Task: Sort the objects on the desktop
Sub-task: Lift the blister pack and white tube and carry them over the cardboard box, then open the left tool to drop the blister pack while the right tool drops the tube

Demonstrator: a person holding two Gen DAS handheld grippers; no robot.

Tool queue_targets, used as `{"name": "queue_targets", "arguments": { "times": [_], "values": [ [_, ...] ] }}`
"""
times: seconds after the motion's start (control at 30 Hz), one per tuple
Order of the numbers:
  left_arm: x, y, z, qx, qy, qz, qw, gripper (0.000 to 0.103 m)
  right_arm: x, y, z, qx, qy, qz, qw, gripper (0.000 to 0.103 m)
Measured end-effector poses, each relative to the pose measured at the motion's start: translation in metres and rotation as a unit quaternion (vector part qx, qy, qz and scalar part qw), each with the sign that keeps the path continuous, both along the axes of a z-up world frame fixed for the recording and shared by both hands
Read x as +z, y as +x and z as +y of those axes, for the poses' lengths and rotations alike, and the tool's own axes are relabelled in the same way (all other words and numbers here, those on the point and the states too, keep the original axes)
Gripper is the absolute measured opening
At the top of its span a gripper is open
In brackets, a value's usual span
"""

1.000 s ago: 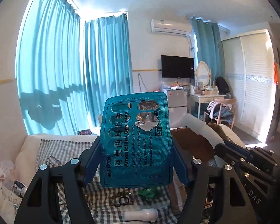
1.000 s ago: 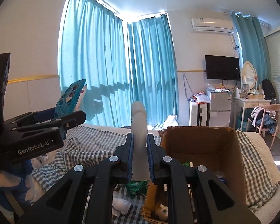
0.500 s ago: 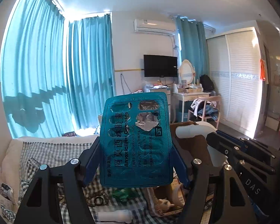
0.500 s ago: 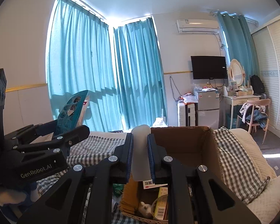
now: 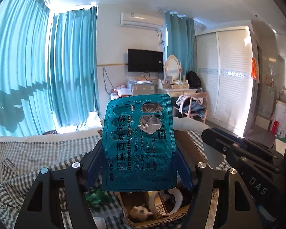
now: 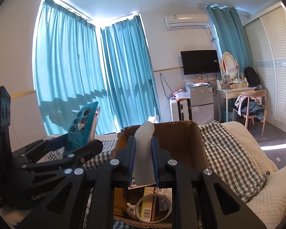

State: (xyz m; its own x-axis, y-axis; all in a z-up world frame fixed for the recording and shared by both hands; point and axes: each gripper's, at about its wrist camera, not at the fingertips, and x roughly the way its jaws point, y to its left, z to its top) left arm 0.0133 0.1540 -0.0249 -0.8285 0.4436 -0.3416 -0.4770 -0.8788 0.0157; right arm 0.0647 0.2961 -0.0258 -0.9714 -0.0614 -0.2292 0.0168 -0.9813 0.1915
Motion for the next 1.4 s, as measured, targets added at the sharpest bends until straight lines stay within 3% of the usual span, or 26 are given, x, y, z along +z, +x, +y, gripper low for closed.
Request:
{"name": "queue_targets", "arguments": {
  "times": [0.53, 0.83, 1.03, 1.23, 1.33, 1.37, 1.4],
  "values": [
    [-0.082, -0.059, 0.040, -0.004, -0.065, -0.081, 0.9945, 0.071, -0.052, -0.048, 0.025, -0.039, -0.006, -0.081, 0.996, 0.018],
    [-0.106, -0.065, 0.063, -0.027, -0.107, -0.092, 0.9897, 0.071, -0.085, -0.079, 0.032, -0.054, -0.003, -0.156, 0.986, 0.018],
    [-0.119, -0.069, 0.074, -0.026, -0.134, -0.096, 0.9860, 0.071, -0.094, -0.084, 0.031, -0.052, -0.005, -0.166, 0.985, 0.018],
    [-0.120, -0.069, 0.073, -0.028, -0.132, -0.103, 0.9854, 0.073, -0.095, -0.083, 0.033, -0.057, -0.012, -0.163, 0.985, 0.018],
    [-0.117, -0.068, 0.072, -0.025, -0.131, -0.100, 0.9860, 0.084, -0.088, -0.077, 0.032, -0.074, -0.013, -0.149, 0.986, 0.019],
    [-0.116, -0.068, 0.071, -0.028, -0.129, -0.100, 0.9862, 0.088, -0.086, -0.075, 0.034, -0.084, -0.015, -0.145, 0.986, 0.025],
    [-0.115, -0.067, 0.070, -0.031, -0.127, -0.099, 0.9864, 0.090, -0.084, -0.071, 0.036, -0.092, -0.020, -0.140, 0.986, 0.038]
  ]
}}
